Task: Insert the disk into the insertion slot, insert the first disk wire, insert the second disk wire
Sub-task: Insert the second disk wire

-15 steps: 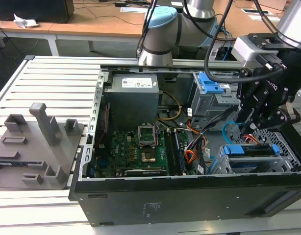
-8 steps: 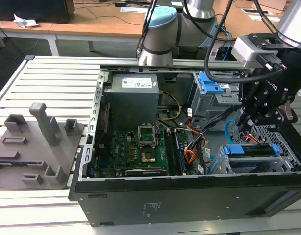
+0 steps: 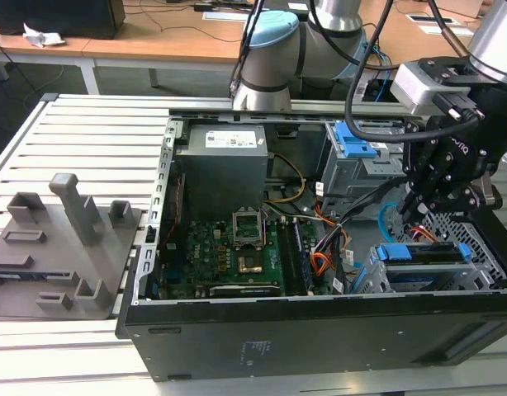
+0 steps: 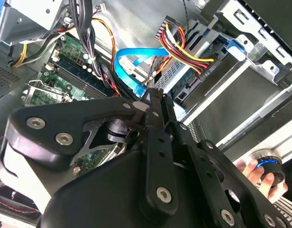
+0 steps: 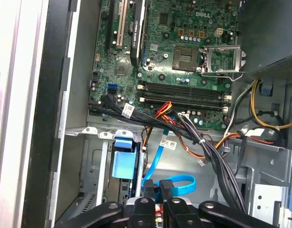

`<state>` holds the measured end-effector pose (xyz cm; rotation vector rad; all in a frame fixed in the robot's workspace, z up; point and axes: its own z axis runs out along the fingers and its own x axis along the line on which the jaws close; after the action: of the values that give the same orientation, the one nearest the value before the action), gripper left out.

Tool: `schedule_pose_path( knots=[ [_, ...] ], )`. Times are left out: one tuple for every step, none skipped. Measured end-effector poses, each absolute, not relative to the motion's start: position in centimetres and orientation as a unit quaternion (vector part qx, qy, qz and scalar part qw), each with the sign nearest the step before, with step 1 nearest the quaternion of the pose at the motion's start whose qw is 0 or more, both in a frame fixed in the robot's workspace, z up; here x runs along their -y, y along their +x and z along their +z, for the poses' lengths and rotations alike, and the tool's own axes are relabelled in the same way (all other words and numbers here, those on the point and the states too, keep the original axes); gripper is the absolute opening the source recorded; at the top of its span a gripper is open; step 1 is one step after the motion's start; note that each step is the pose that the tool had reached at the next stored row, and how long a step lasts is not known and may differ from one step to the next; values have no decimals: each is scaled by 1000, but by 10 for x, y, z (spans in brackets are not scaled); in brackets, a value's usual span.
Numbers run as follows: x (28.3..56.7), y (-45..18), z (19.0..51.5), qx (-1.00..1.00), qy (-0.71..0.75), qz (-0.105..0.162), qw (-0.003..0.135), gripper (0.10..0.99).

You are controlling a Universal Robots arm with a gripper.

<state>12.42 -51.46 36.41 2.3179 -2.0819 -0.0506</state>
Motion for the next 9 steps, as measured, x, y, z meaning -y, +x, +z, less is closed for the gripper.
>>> schedule_pose_path(
  knots=[
    [517, 124, 364, 668, 744, -16, 13, 161],
    [519, 124, 364, 668, 744, -16, 13, 161],
    [521, 124, 364, 668, 744, -16, 13, 161],
    [524, 124, 364, 668, 744, -16, 13, 161],
    [526, 124, 364, 668, 744, -16, 13, 161],
    [528, 124, 364, 668, 744, -16, 13, 161],
    [530, 124, 364, 668, 744, -16, 13, 161],
    [532, 125, 364, 668, 744, -16, 13, 161],
    [533, 125, 364, 668, 744, -16, 13, 161]
  ],
)
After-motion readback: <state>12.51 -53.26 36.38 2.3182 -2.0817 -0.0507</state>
